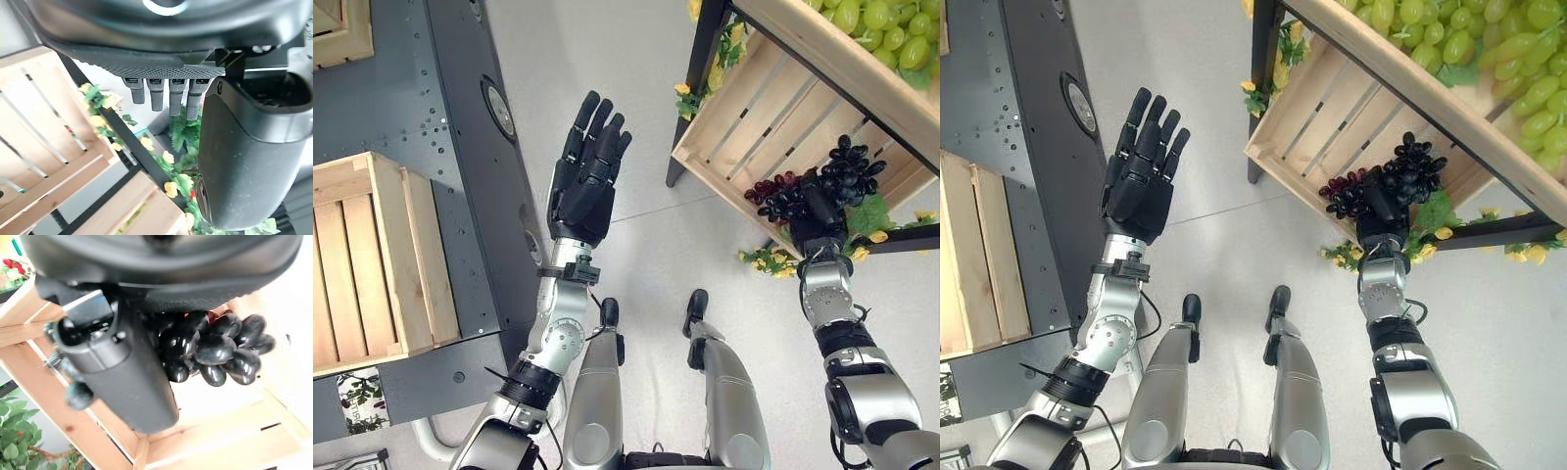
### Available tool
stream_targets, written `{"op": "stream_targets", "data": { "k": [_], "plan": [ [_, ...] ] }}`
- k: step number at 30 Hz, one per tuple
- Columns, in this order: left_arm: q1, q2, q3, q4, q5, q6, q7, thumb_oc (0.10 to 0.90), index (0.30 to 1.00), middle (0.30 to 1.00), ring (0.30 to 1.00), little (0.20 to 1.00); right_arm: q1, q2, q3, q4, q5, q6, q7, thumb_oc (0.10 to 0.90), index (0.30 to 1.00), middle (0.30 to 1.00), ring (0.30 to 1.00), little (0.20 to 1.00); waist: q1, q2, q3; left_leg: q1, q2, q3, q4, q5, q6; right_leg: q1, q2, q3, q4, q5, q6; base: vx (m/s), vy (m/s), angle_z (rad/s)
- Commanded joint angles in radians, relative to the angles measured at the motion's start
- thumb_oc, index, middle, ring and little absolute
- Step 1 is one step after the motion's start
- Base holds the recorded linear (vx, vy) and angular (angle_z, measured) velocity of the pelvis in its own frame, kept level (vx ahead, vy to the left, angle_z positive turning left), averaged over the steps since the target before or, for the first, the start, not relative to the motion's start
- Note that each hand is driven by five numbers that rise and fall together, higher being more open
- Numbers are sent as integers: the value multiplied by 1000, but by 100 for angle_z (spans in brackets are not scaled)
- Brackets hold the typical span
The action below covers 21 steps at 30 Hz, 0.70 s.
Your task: Pick up the fruits from the basket on one side to the basket on the other side
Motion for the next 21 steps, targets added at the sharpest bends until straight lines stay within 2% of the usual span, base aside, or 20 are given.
{"op": "stream_targets", "data": {
  "k": [1,9,11,13,14,21],
  "plan": [
    [-50,20,-8,-143,-5,-41,-51,800,900,900,900,900,-108,-136,-34,-109,-18,-98,-14,800,900,900,900,900,-1,32,-13,-70,-12,8,-29,89,0,109,-40,-12,66,-81,6,0,0,0],
    [-49,37,-15,-150,-2,-20,-32,800,900,900,900,900,-144,-166,-41,-110,-42,-116,-51,800,900,900,900,900,5,26,-13,-72,-10,8,-57,104,0,106,-32,-23,50,-73,8,-1,-31,3],
    [-46,42,-14,-155,-7,-16,-32,800,900,900,900,900,-146,-177,-35,-127,-94,-101,-75,800,900,900,900,900,4,22,-13,-75,-9,7,-55,103,0,105,-29,-25,50,-75,8,-10,-25,10],
    [-43,50,-13,-161,-10,-9,-34,800,900,900,900,900,-153,-202,-11,-131,-273,-73,-133,800,900,900,900,900,6,17,-13,-74,-6,6,-56,104,1,107,-27,-28,48,-74,7,-5,-29,6],
    [-41,55,-13,-164,-13,-7,-34,800,900,900,900,900,-160,-223,16,-136,-368,-39,-166,800,900,900,900,900,6,12,-13,-75,-4,7,-56,104,1,109,-27,-30,45,-72,6,0,0,0],
    [-37,63,-17,-169,-7,3,-29,800,900,900,900,900,-180,-270,63,-138,-397,-39,-197,800,900,900,900,900,10,-7,-13,-64,2,5,-59,102,3,130,-22,-45,28,-72,3,0,-15,0]
  ]
}}
